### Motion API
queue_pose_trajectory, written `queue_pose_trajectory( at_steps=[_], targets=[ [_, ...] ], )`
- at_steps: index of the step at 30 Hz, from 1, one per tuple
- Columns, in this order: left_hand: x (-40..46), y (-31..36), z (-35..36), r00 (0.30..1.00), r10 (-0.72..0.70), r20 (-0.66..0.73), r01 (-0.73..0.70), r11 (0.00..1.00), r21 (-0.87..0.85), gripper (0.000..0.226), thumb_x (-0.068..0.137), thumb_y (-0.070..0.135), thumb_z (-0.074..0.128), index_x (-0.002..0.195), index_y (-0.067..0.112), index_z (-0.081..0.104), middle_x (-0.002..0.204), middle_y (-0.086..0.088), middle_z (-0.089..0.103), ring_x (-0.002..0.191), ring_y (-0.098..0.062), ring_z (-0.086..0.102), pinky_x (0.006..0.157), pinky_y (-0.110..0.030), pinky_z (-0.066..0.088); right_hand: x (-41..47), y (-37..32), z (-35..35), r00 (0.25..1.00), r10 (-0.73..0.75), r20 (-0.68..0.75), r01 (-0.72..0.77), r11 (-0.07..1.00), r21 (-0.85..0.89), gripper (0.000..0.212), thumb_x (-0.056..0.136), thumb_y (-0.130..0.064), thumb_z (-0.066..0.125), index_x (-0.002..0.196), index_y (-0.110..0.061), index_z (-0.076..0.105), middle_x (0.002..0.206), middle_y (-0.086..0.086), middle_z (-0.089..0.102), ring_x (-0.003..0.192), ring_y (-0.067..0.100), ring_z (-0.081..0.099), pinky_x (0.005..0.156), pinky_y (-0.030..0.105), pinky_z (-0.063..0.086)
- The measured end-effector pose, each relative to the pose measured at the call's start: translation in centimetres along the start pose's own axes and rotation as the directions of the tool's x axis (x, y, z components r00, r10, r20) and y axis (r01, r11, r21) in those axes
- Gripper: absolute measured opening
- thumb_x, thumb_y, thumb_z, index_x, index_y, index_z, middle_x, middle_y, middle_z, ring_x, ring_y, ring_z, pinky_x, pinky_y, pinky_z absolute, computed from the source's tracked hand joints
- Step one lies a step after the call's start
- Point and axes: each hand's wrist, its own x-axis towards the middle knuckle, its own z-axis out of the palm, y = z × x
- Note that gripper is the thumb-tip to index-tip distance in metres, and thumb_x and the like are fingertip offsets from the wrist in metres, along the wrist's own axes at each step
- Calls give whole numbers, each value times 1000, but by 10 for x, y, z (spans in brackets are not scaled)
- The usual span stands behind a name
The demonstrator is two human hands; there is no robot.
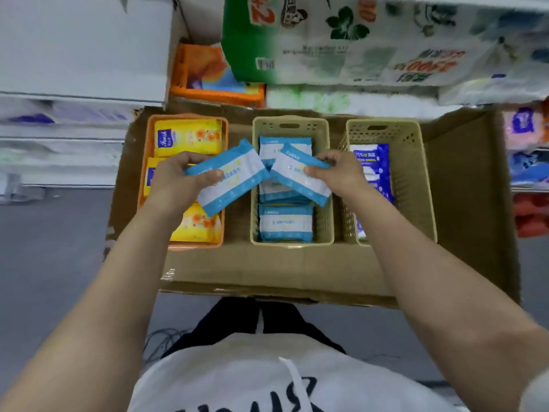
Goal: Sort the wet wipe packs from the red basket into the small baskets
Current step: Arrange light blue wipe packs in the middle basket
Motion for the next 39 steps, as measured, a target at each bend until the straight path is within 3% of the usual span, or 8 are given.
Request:
queue_pose_trajectory(
  at_steps=[6,13,20,24,27,30,35,39],
  targets=[
    [11,-13,15,997,-63,-49,65,997,48,32,73,16,85,99,17,66,90,3,67,67,-3,65,52,-14,50,60,-8,15,993,-106,56,117,962,-246,40,80,-34,79,116,-18,71,117,1,69,105,17,63,86,25,48],
    [23,-18,22,997,-78,-21,80,992,99,24,74,18,84,89,25,66,90,5,68,63,3,67,51,-12,50,104,-30,42,977,-183,108,211,891,-402,41,83,-29,77,121,-16,70,123,3,67,111,16,61,88,19,41],
    [36,-14,36,991,-94,100,75,981,180,27,73,20,85,95,22,69,90,5,70,71,-4,70,56,-17,54,98,-12,55,945,-323,56,274,683,-678,51,90,-37,67,135,-15,53,133,14,54,127,33,43,104,40,39],
    [47,-9,51,979,-92,180,50,974,221,33,71,20,86,99,23,69,98,5,70,84,-9,69,66,-24,56,71,-23,46,861,-508,-20,423,736,-528,38,93,-36,63,124,-14,63,123,7,62,121,25,49,102,35,39],
    [55,-2,68,971,-88,223,38,975,218,37,70,20,87,98,25,64,104,3,67,93,-14,67,76,-32,58,49,-39,28,901,-349,260,394,907,-149,31,89,-41,67,113,-22,70,108,-11,68,103,3,61,90,25,50],
    [60,1,87,978,-33,204,-5,983,184,41,72,19,86,101,25,58,105,3,65,94,-12,65,72,-25,57,43,-42,11,817,-140,560,347,894,-283,38,83,-38,76,118,-25,67,106,-14,63,100,5,60,77,11,43],
    [54,-21,104,1000,27,-2,-26,976,217,54,83,18,76,129,23,48,121,5,57,111,-11,56,76,-10,46,60,-25,-9,966,-160,201,228,896,-380,35,84,-25,76,118,-17,68,108,-1,65,100,14,61,83,26,47],
    [38,-49,110,999,-41,12,37,965,259,62,89,17,69,143,32,41,134,5,54,123,-11,48,93,-32,47,64,-12,9,922,-77,380,267,836,-480,39,85,-26,76,122,-16,67,123,3,64,113,20,60,93,31,49]
  ],
)
